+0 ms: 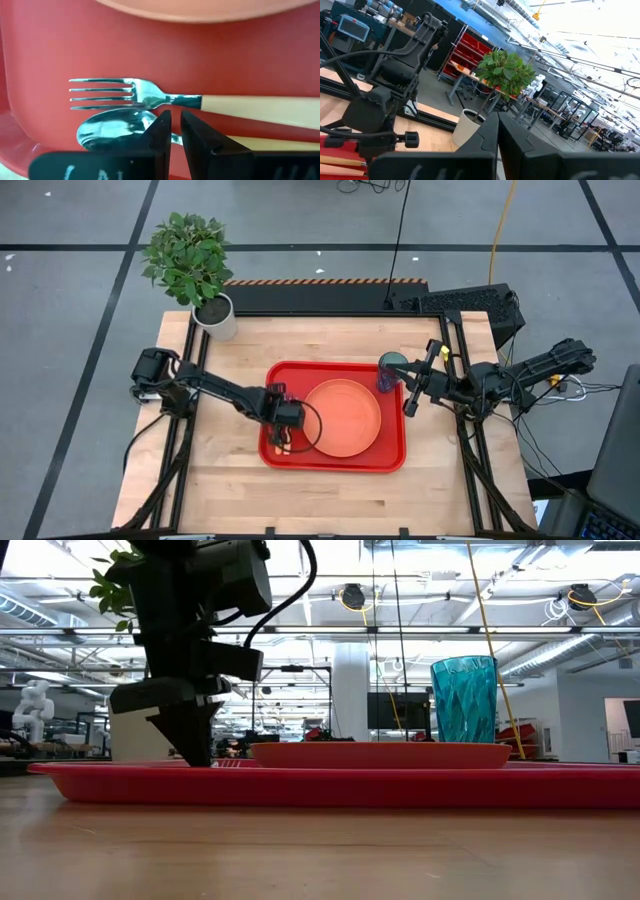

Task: Pick and place plate/cup/fork/spoon on tray
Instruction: Adjust the utensils on the red tray

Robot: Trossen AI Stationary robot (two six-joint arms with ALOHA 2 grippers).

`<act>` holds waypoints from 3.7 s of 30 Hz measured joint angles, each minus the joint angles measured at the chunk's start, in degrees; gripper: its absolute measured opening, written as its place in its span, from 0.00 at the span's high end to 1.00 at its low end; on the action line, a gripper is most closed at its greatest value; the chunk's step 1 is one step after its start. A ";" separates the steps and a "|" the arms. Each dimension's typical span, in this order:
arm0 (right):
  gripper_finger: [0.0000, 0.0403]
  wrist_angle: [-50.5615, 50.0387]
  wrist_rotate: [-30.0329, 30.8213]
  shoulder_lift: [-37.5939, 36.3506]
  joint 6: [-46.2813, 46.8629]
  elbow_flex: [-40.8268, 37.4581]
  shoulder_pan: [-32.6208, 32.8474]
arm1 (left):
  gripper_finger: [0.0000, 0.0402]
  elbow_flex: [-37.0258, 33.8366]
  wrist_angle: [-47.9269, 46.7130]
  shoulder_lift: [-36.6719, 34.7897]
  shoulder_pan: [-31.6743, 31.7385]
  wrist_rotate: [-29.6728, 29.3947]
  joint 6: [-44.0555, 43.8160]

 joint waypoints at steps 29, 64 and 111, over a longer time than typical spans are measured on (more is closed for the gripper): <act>1.00 -0.02 0.01 -0.01 0.03 0.00 0.00 | 0.88 -0.02 -1.17 -0.94 -0.85 1.08 -1.14; 1.00 -0.02 0.00 0.00 0.03 0.00 0.00 | 0.88 -2.38 6.04 -0.92 0.62 2.60 -0.98; 1.00 0.02 0.00 0.00 0.14 0.00 0.00 | 0.88 -1.01 4.69 -2.10 -8.45 7.99 -15.45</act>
